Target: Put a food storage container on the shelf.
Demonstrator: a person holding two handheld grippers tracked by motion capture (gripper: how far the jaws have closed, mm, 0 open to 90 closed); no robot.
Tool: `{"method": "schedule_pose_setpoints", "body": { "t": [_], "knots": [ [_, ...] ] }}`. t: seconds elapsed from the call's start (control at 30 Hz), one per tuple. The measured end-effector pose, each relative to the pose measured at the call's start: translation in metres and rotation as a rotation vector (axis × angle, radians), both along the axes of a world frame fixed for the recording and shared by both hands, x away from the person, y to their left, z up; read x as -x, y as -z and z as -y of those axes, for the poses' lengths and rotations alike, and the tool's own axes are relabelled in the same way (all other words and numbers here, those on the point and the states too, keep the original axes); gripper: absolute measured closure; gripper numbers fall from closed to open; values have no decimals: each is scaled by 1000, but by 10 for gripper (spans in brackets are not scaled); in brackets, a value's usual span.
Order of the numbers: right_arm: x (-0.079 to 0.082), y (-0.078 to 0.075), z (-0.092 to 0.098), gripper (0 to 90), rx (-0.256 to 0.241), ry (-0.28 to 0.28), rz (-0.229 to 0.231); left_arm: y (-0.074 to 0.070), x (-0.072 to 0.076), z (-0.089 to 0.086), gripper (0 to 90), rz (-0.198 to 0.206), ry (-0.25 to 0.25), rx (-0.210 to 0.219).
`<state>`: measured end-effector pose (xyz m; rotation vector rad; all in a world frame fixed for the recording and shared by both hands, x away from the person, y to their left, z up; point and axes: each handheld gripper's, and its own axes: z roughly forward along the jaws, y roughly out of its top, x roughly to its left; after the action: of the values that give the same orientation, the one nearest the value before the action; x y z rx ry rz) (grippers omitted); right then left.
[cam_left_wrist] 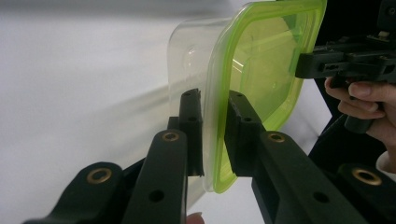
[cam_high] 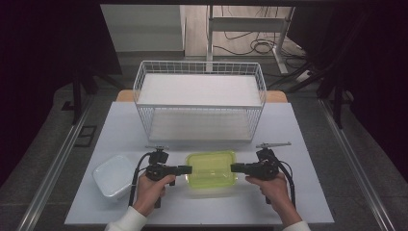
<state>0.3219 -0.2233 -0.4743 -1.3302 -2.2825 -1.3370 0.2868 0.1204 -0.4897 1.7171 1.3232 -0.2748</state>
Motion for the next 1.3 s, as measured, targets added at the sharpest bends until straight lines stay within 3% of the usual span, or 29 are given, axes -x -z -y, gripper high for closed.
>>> {"method": "schedule_pose_setpoints", "body": {
  "t": [0.6,0.87,1.0,1.3],
  "knots": [
    [11,-33,0,798,-54,-29,146,-51,16,-5,777,248,25,-38],
    [16,-52,-2,798,-69,-25,212,-68,20,-8,776,320,21,-35],
    [15,-61,-2,798,-74,-26,235,-75,18,-10,775,335,28,-19],
    [-2,-93,-8,797,-106,-34,284,-109,-4,-22,770,362,43,23]
  ]
}}
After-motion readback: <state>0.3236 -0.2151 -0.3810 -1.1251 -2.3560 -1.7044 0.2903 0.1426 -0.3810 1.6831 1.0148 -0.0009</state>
